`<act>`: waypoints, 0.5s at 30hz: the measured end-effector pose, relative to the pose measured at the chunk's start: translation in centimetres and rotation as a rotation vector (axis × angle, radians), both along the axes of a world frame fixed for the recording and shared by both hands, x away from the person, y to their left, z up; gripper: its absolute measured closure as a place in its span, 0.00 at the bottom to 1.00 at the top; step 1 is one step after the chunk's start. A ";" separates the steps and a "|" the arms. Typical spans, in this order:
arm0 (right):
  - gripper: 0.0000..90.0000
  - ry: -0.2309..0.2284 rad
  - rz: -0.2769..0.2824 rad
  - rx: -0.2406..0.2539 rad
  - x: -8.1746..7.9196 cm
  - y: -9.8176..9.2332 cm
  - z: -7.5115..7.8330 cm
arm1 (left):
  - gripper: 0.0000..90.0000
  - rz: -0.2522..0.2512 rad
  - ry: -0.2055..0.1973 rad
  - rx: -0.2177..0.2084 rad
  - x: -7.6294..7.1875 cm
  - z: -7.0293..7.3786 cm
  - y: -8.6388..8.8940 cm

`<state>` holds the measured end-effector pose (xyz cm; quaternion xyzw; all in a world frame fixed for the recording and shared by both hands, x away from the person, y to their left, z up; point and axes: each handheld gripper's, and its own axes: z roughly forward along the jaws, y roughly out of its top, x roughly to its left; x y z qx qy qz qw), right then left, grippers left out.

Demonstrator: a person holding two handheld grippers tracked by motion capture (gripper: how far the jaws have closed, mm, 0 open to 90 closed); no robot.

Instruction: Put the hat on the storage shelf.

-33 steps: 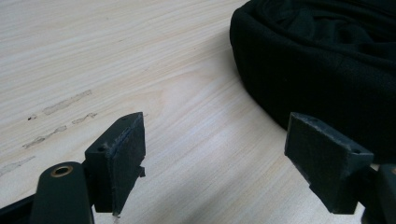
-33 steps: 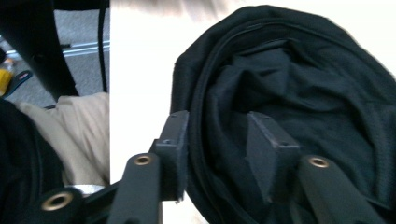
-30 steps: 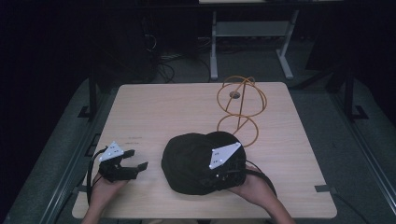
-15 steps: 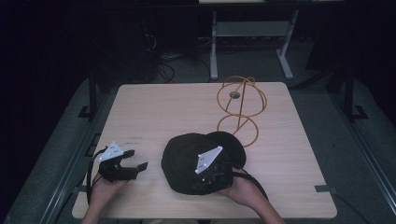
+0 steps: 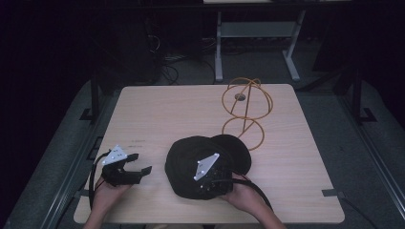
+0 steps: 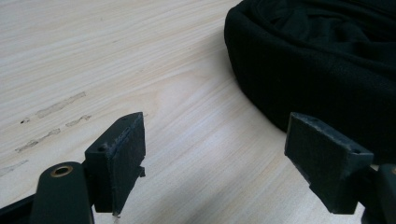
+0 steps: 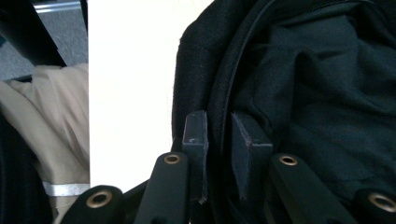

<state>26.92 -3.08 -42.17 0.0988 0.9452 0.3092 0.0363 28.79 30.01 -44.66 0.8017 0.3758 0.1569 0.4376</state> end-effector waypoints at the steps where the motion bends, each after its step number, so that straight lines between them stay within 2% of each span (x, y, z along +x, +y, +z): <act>1: 0.86 -0.003 0.004 -0.004 -0.1 0.1 0.0 | 0.22 0.000 0.000 0.001 0.0 0.0 0.0; 8: 0.90 -0.019 0.016 0.000 -0.4 0.1 0.0 | 0.22 -0.005 -0.001 0.001 0.0 0.0 0.0; 12: 0.91 -0.017 0.001 0.023 -0.4 -0.2 0.4 | 0.21 -0.004 0.000 -0.001 0.0 0.0 0.0; 15: 0.91 -0.038 -0.004 0.051 -0.5 -0.5 1.1 | 0.21 -0.007 0.000 -0.008 0.0 0.0 0.0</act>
